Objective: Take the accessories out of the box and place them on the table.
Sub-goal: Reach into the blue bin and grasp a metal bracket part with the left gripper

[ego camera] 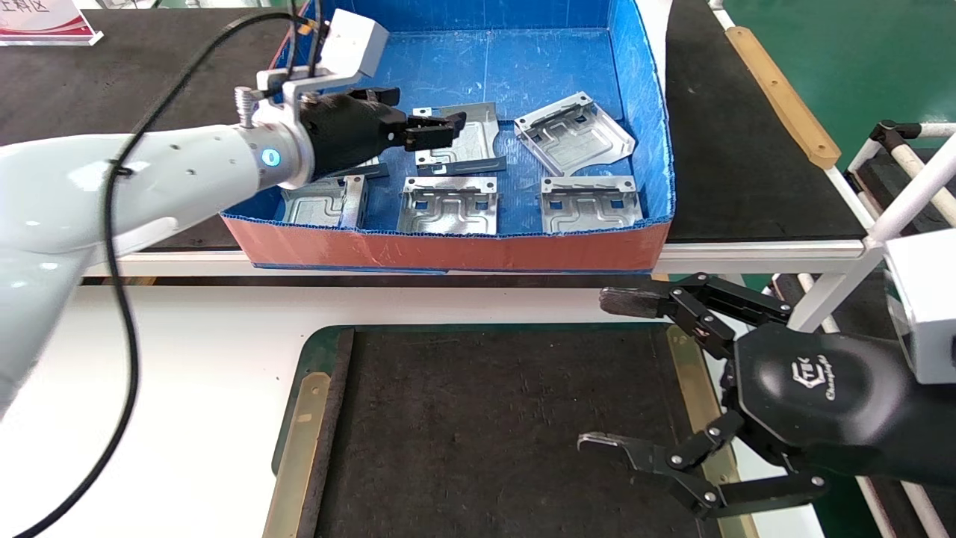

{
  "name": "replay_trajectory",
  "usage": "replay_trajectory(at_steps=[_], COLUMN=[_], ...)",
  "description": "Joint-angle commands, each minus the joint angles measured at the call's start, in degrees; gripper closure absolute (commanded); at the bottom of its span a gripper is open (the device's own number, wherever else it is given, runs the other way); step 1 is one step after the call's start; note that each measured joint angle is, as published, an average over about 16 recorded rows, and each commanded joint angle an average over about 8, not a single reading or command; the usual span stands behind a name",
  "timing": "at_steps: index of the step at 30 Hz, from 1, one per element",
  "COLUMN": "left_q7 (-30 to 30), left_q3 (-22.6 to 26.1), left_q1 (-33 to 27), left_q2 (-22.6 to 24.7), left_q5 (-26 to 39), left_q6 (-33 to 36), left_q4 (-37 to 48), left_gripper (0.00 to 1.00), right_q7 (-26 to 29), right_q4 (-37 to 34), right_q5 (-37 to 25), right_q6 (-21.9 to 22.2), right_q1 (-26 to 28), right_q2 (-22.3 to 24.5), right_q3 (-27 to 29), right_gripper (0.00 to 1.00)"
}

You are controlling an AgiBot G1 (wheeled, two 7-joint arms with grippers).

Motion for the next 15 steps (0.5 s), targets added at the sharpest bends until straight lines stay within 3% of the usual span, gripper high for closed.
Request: replay_trajectory(at_steps=[1, 9, 11, 12, 13, 15], left_q7=[-1.3, -6.1, -7.0, -7.4, -7.6, -7.9], left_q3=[0.7, 2.6, 2.9, 3.1, 3.2, 3.4], left_q1=[-0.4, -1.2, -1.4, -1.5, -1.5, -1.7], left_q2=[1.0, 2.8, 3.2, 3.3, 3.5, 3.7], left_q5=[1.5, 5.8, 6.8, 7.2, 7.5, 8.0], left_q6=[-0.9, -2.4, -2.8, -3.0, -3.1, -3.5], left_q4=[1.3, 4.0, 4.6, 4.8, 5.0, 5.2], left_gripper=[0.00, 0.00, 0.00, 0.00, 0.06, 0.30], right_q7=[0.0, 0.0, 0.0, 0.0, 0.0, 0.0], right_q4=[0.0, 0.0, 0.0, 0.0, 0.0, 0.0], right_q5=[0.0, 0.0, 0.0, 0.0, 0.0, 0.0], right_q6=[0.0, 0.0, 0.0, 0.0, 0.0, 0.0], right_q1=[0.0, 0.0, 0.0, 0.0, 0.0, 0.0], right_q2=[0.0, 0.0, 0.0, 0.0, 0.0, 0.0], right_q3=[0.0, 0.0, 0.0, 0.0, 0.0, 0.0], right_gripper=[0.00, 0.00, 0.14, 0.27, 0.39, 0.64])
